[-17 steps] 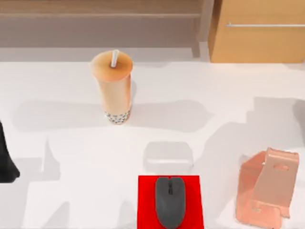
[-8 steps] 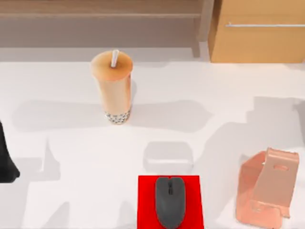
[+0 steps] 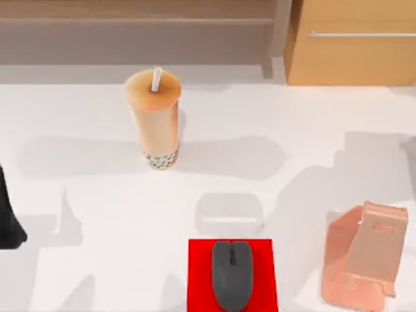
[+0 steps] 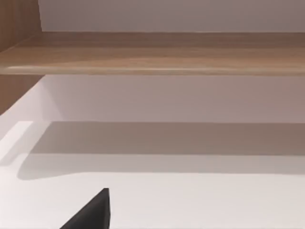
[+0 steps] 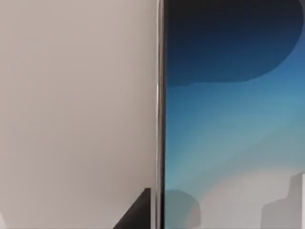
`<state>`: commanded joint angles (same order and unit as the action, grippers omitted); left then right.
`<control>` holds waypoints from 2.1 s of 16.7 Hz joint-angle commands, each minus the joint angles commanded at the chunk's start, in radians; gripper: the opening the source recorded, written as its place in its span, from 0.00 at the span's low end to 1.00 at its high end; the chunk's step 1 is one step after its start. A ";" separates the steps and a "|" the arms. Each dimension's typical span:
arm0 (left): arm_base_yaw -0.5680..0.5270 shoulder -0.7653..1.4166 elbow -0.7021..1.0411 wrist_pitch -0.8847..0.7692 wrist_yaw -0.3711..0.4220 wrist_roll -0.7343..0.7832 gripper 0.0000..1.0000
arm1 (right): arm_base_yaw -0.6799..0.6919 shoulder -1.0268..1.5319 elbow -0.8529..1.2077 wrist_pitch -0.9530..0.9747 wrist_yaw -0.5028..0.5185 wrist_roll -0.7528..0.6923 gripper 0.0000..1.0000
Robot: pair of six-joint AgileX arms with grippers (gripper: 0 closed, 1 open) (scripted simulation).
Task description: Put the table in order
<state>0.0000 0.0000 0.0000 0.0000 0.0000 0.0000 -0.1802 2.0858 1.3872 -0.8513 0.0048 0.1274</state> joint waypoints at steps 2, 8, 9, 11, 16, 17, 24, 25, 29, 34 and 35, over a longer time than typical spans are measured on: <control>0.000 0.000 0.000 0.000 0.000 0.000 1.00 | 0.000 -0.017 0.021 -0.039 0.000 0.000 0.00; 0.000 0.000 0.000 0.000 0.000 0.000 1.00 | 0.000 -0.036 0.047 -0.087 -0.001 0.001 0.00; 0.000 0.000 0.000 0.000 0.000 0.000 1.00 | 0.000 -0.036 0.047 -0.087 -0.001 0.001 0.00; 0.000 0.000 0.000 0.000 0.000 0.000 1.00 | 0.027 -0.064 0.044 -0.096 0.021 0.031 0.00; 0.000 0.000 0.000 0.000 0.000 0.000 1.00 | 0.262 -0.280 0.044 -0.149 0.197 0.286 0.00; 0.000 0.000 0.000 0.000 0.000 0.000 1.00 | 0.335 -0.339 0.041 -0.164 0.247 0.366 0.00; 0.000 0.000 0.000 0.000 0.000 0.000 1.00 | 0.977 -0.698 -0.085 -0.300 0.634 1.098 0.00; 0.000 0.000 0.000 0.000 0.000 0.000 1.00 | 1.064 -0.730 -0.122 -0.320 0.687 1.193 0.00; 0.000 0.000 0.000 0.000 0.000 0.000 1.00 | 1.340 -0.810 -0.298 -0.394 0.874 1.478 0.00; 0.000 0.000 0.000 0.000 0.000 0.000 1.00 | 1.582 -0.829 -0.495 -0.462 1.042 1.644 0.00; 0.000 0.000 0.000 0.000 0.000 0.000 1.00 | 1.614 -0.827 -0.522 -0.471 1.063 1.663 0.00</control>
<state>0.0000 0.0000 0.0000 0.0000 0.0000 0.0000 1.4342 1.2587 0.8652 -1.3222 1.0681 1.7908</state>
